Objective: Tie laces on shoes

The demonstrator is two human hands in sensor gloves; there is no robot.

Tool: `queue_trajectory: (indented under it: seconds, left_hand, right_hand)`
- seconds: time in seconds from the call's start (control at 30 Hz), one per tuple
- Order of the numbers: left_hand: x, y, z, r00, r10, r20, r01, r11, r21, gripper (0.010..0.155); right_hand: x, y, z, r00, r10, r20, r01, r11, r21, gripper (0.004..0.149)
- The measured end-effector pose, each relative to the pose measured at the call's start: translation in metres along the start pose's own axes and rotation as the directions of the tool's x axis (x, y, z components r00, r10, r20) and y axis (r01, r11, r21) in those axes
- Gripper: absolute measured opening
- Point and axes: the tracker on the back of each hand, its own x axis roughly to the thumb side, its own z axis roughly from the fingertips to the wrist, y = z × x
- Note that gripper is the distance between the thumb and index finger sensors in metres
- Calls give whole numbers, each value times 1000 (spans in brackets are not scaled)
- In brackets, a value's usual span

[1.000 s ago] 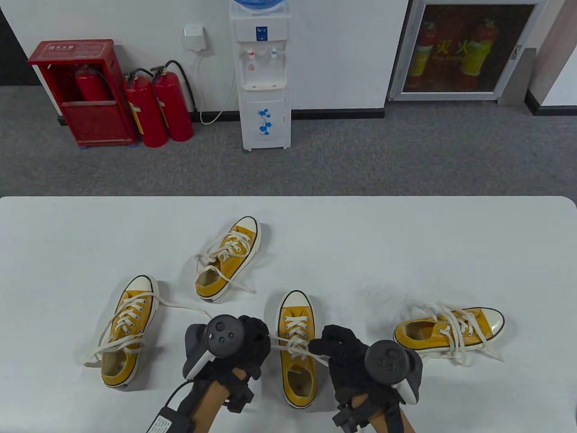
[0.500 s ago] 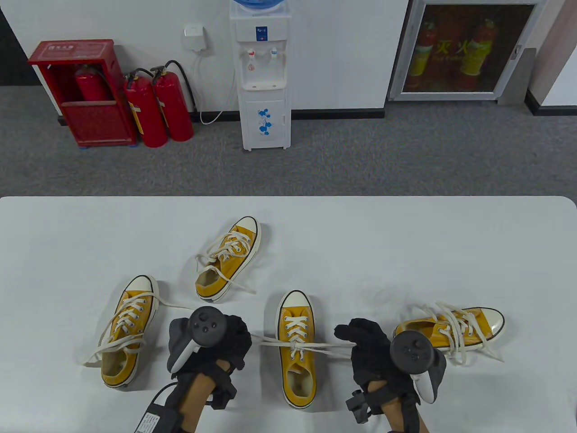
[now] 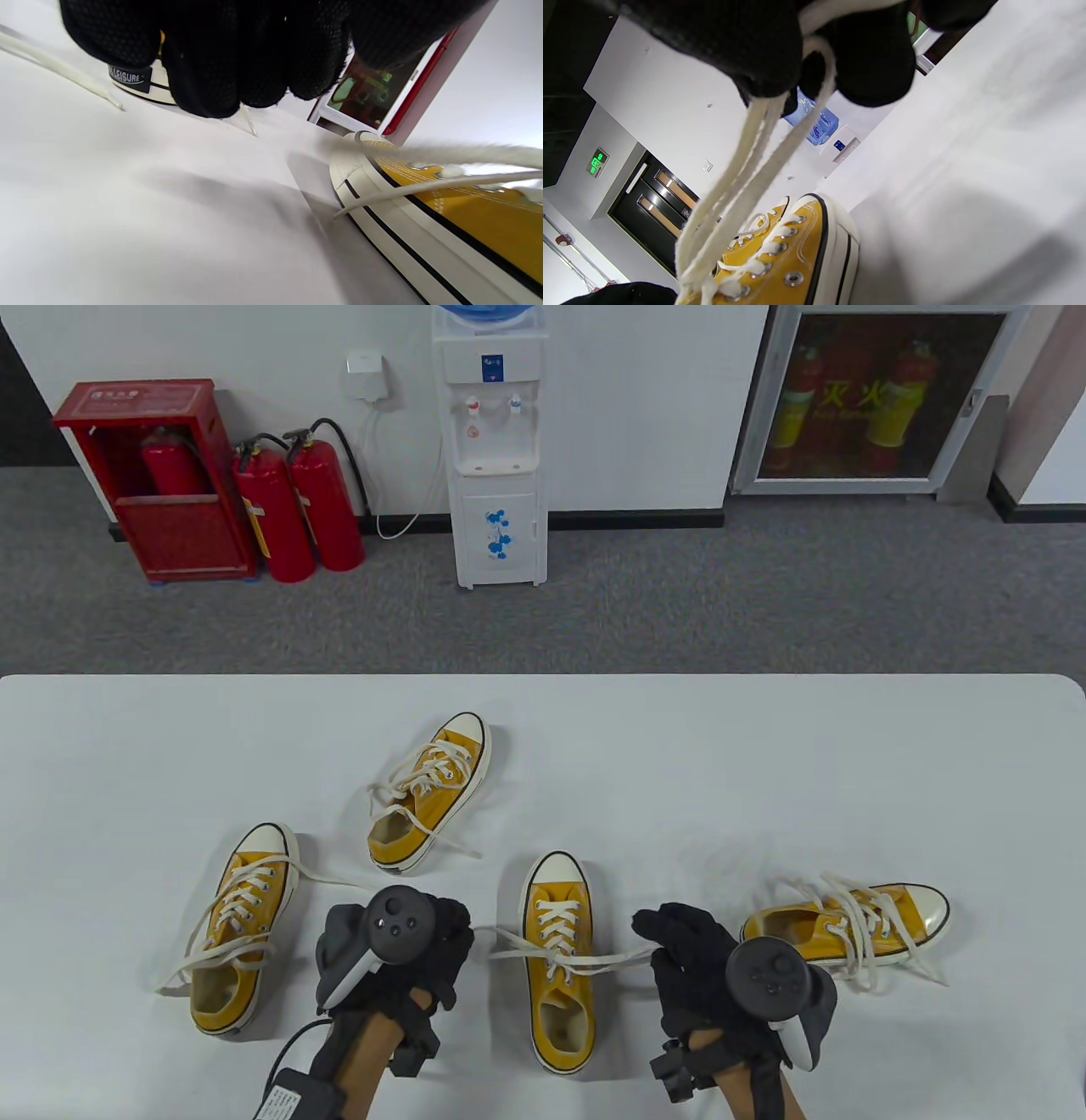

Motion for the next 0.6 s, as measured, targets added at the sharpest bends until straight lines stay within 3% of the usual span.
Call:
queue_trajectory:
  seconds: [0.3, 0.6]
  left_hand:
    - [10, 12, 28, 987, -141, 79, 143, 989, -20, 76]
    - [-12, 0, 47, 972, -211, 105, 212, 977, -2, 85]
  right_hand:
    - [12, 5, 5, 997, 11, 79, -11, 1000, -5, 54]
    - [21, 44, 10, 983, 167, 75, -178, 971, 159, 76]
